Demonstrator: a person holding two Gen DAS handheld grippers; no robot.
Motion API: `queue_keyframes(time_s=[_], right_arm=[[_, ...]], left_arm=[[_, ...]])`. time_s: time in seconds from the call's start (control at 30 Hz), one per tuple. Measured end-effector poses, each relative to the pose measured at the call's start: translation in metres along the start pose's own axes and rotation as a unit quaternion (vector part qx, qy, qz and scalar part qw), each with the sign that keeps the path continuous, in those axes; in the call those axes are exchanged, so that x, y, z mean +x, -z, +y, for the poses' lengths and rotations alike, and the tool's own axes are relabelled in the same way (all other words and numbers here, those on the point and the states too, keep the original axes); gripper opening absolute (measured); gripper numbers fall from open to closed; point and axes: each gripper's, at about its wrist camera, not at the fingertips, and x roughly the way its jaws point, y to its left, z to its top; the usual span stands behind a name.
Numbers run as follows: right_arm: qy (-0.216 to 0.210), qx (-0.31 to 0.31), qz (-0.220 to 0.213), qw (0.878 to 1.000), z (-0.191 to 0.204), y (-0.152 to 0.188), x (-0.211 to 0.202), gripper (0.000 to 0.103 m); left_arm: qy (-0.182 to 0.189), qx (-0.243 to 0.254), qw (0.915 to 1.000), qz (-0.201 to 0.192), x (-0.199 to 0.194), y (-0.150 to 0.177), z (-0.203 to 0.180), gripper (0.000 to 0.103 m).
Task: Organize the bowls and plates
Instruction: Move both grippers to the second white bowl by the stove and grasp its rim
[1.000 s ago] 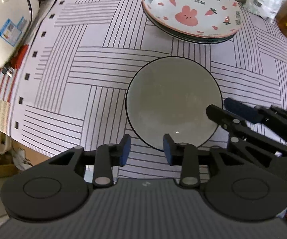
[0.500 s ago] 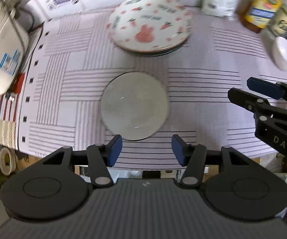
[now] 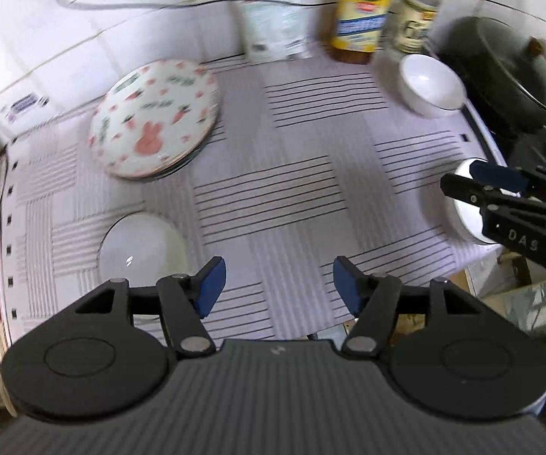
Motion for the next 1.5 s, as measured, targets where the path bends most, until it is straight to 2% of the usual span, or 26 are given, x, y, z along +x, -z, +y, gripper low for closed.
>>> queue_keyframes(time_s=[0.13, 0.37, 0.5, 0.67, 0.8, 1.03, 1.27, 1.5], right_arm=[[0.046, 0.02, -0.02, 0.999, -0.017, 0.013, -0.013, 0.046], [0.128, 0.068, -0.055, 0.988, -0.049, 0.039, -0.027, 0.046], [0.154, 0.084, -0.073, 0.982, -0.061, 0.052, -0.033, 0.047], [0.175, 0.103, -0.076, 0.976, -0.074, 0.065, -0.033, 0.049], [0.202, 0.111, -0.076, 0.97, -0.08, 0.072, -0.028, 0.057], [0.203, 0.151, -0.074, 0.965, -0.093, 0.089, -0.019, 0.057], [0.193, 0.197, -0.078, 0.958, -0.107, 0.103, 0.0, 0.058], [0.175, 0.235, -0.083, 0.952, -0.123, 0.111, 0.016, 0.058]], left_arm=[[0.019, 0.036, 0.9992, -0.002, 0.001, -0.007, -0.027, 0.062], [0.051, 0.091, 0.9946, 0.001, 0.018, -0.017, -0.076, 0.062], [0.058, 0.112, 0.992, 0.009, 0.037, -0.02, -0.1, 0.062], [0.059, 0.13, 0.9897, 0.013, 0.056, -0.026, -0.123, 0.062], [0.059, 0.135, 0.989, 0.018, 0.069, -0.031, -0.136, 0.062], [0.073, 0.131, 0.9886, 0.021, 0.092, -0.039, -0.15, 0.064], [0.088, 0.116, 0.9893, 0.008, 0.107, -0.046, -0.159, 0.073], [0.078, 0.118, 0.9899, 0.015, 0.137, -0.052, -0.171, 0.074]])
